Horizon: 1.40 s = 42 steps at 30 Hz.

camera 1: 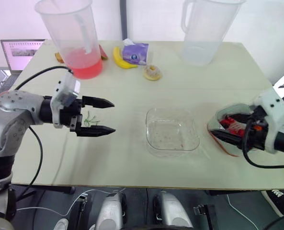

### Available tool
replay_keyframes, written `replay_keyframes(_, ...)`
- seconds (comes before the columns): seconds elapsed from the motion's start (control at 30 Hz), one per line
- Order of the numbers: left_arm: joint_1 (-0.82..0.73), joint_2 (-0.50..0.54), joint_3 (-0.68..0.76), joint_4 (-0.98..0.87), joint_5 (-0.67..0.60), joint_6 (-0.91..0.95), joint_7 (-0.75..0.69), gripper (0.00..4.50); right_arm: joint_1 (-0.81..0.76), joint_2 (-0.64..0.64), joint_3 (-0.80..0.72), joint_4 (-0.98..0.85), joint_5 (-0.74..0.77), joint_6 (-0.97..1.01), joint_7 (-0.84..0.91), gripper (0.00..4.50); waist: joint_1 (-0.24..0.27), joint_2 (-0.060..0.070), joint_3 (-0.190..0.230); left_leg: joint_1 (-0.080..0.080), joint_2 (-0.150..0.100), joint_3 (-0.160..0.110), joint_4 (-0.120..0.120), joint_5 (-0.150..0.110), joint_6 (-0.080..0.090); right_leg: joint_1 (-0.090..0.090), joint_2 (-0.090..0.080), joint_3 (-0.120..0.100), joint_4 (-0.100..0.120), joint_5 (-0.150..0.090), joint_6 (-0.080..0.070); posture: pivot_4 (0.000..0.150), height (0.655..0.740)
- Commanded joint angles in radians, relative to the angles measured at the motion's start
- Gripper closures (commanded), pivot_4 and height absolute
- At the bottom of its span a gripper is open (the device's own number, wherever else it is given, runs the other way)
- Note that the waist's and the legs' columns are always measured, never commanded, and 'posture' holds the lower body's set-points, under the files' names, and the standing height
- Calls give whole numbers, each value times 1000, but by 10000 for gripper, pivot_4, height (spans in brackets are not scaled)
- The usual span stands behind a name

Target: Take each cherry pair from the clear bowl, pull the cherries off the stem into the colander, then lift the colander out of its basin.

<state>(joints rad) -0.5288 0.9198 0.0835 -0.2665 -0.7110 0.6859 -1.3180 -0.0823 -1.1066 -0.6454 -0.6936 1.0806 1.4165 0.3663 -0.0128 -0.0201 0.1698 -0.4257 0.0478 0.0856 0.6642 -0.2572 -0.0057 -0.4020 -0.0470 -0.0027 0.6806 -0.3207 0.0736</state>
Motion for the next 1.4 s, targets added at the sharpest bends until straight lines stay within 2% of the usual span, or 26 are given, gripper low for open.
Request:
replay_keyframes(0.03,-28,-23,-10,-33,-18,-16,5,639,10,-28,-26,-3,-20,71,-32,0,0,0,0,0,0,0,0,0,0,0,1,0,0,0,0,1500,7400)
replay_keyframes(0.3,-51,-67,-51,-79,-6,-5,44,639,-51,28,128,40,-101,68,-91,0,-1,0,0,0,0,0,0,0,0,0,3,1,0,0,1,1500,7400)
replay_keyframes(0.57,-22,-70,-67,-130,-4,-8,72,639,-101,45,266,121,-211,6,-72,0,1,0,0,-1,0,0,0,0,0,-1,3,1,0,0,1,1500,7400)
replay_keyframes(0.67,-16,-74,-65,-138,-9,-4,83,0,-117,51,283,137,-232,-6,-62,8687,1,0,0,-1,0,0,0,0,0,0,3,1,0,0,1,1500,7400)
replay_keyframes(0.9,1,-67,-58,-148,-22,5,92,0,-137,60,305,144,-266,-13,-35,43151,0,0,0,0,0,0,1,0,0,0,3,1,0,0,1,1500,7400)
replay_keyframes(1.4,-15,-72,-74,-129,-14,2,94,0,-162,43,263,119,-289,26,11,42874,0,0,0,0,0,0,1,0,0,0,3,1,0,0,1,1500,7400)
